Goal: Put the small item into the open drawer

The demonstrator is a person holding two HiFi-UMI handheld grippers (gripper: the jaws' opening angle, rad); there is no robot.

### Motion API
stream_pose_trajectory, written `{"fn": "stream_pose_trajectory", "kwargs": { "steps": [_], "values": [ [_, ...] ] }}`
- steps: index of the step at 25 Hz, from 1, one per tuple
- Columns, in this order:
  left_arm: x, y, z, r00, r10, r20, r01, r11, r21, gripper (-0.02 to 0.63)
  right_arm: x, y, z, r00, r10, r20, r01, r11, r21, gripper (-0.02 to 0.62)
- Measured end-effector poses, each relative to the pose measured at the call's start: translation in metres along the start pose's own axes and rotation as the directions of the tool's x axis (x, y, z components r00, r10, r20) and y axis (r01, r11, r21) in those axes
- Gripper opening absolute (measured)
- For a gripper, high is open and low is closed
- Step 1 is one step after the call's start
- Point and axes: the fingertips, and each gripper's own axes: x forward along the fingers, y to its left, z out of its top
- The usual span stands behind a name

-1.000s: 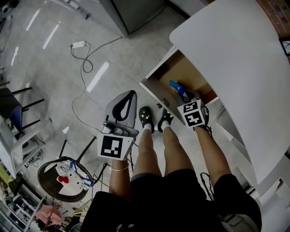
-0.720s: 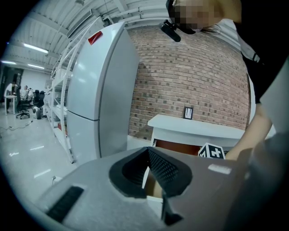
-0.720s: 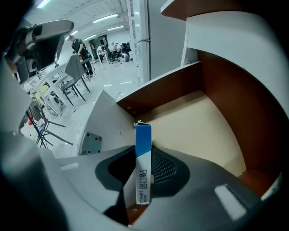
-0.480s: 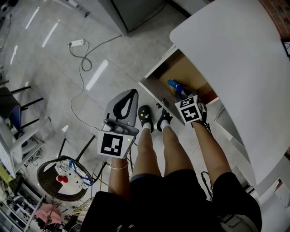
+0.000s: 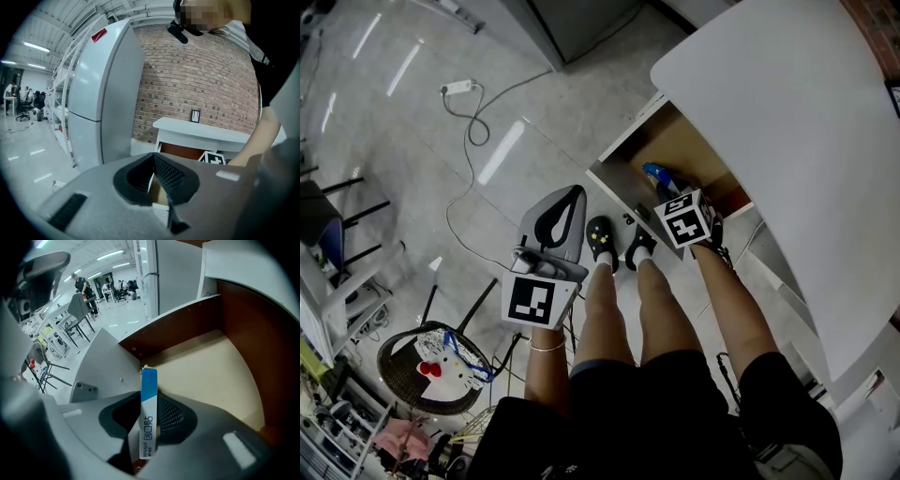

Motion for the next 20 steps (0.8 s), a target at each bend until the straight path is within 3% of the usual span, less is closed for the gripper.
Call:
{"fn": "stream_pose_trajectory", "kwargs": {
  "steps": [20],
  "values": [
    [-0.007, 0.007, -0.011, 1.0, 0.021, -0.016, -0.021, 1.0, -0.007, -0.009, 0.023, 0.019, -0.008, 0.995, 0.072, -0.064, -0.077, 0.993, -0.085, 0.103]
  ]
}}
